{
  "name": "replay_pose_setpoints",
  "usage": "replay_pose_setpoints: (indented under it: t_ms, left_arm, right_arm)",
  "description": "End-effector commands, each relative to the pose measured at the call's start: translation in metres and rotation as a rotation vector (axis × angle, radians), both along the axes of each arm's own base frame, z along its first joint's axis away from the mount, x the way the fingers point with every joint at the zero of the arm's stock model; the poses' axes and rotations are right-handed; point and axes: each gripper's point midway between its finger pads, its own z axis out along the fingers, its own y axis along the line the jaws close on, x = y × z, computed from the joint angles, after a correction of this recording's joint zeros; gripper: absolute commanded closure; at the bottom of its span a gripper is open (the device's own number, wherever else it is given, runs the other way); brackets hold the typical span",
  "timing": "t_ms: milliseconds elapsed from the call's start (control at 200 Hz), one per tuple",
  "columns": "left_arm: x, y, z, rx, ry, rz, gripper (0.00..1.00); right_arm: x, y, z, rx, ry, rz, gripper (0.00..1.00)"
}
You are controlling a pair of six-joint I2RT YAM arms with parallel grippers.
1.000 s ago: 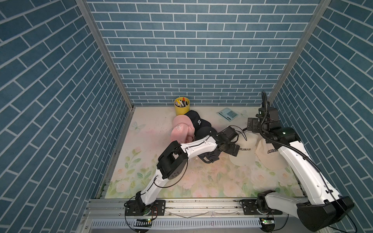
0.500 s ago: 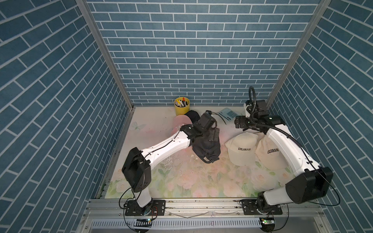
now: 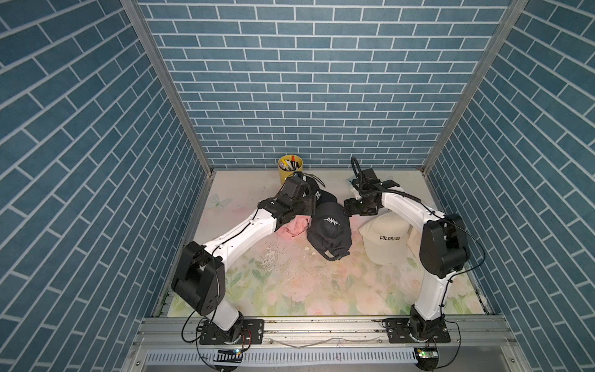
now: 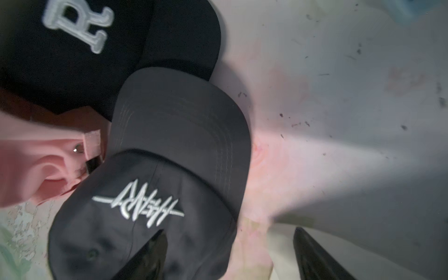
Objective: Open the adjustable buckle of the baseball cap
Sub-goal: Move the baseball cap to the center of the board.
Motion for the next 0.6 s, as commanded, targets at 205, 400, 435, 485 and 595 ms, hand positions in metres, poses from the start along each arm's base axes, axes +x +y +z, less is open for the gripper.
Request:
replay_pose_setpoints:
  t_ms: [205, 400, 435, 485, 595]
  left_arm:
    - [-0.028, -0.028, -0.012, -0.112, 0.014, -0.244, 0.48]
    - [-0.057, -0.040, -0.054, -0.142, 0.101, -0.347, 0.55]
    - [-0.059, -0.043, -0.061, -0.140, 0.115, -0.359, 0.57]
    - [-0.062, -0.046, -0.066, -0.138, 0.129, -0.373, 0.59]
    - [-0.063, -0.051, -0.074, -0.144, 0.149, -0.387, 0.61]
  right_arm:
    - [0.048, 0.009, -0.013, 0.186, -0.021, 0.187, 0.15]
    - [0.058, 0.025, -0.020, 0.318, 0.021, 0.344, 0.15]
    - [0.060, 0.028, -0.023, 0.334, 0.030, 0.351, 0.16]
    - [0.063, 0.033, -0.027, 0.355, 0.037, 0.365, 0.18]
    - [0.067, 0.039, -0.035, 0.365, 0.058, 0.382, 0.21]
